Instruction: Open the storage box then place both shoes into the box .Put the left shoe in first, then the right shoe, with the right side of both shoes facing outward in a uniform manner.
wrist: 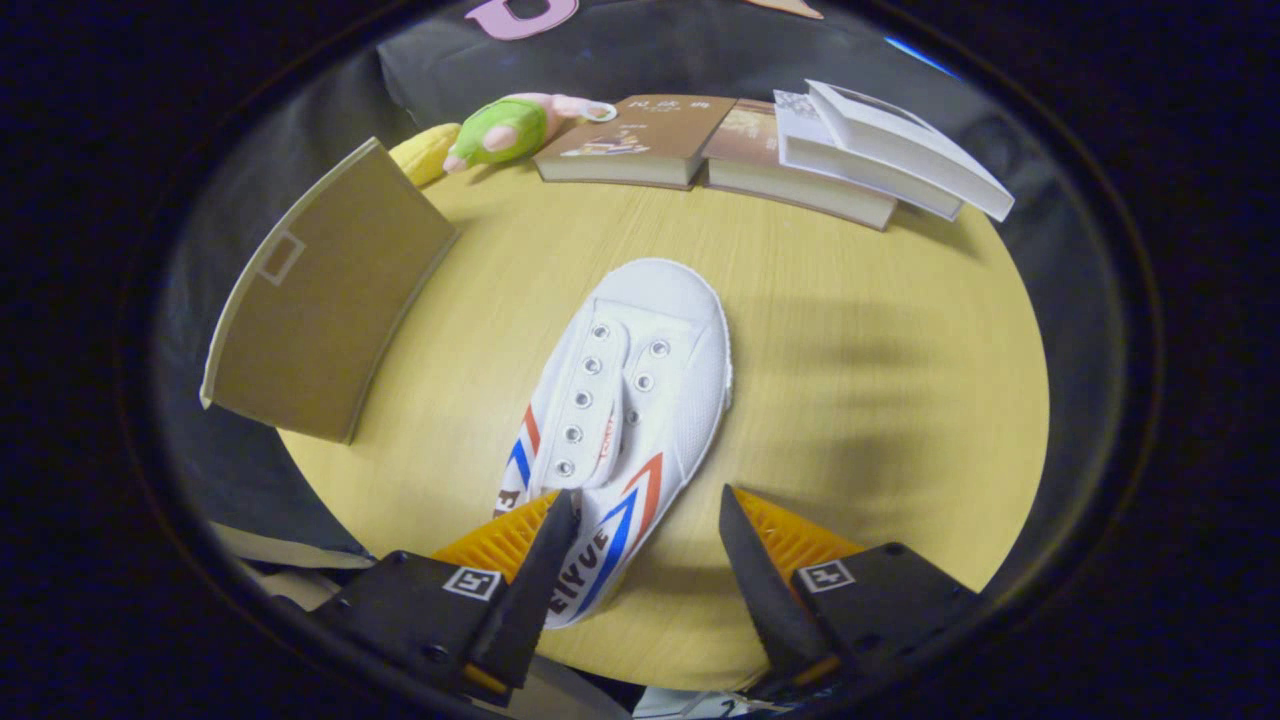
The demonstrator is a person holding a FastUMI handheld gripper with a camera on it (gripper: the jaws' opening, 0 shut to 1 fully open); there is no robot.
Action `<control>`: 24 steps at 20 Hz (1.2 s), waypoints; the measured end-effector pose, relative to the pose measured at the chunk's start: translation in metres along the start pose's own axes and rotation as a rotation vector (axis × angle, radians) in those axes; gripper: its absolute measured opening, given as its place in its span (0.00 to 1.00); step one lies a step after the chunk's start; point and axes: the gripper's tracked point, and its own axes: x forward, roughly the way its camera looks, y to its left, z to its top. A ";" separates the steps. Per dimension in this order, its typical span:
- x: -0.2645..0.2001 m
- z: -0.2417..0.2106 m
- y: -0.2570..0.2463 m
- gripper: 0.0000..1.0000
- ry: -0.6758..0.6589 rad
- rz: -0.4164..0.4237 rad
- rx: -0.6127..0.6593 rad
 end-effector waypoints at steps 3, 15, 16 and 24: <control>0.001 -0.003 0.004 0.68 0.035 0.048 0.070; -0.009 -0.001 0.002 0.05 0.018 0.088 0.398; -0.014 0.003 0.005 0.05 0.004 0.098 0.421; -0.054 0.039 0.041 0.05 -0.077 0.169 0.493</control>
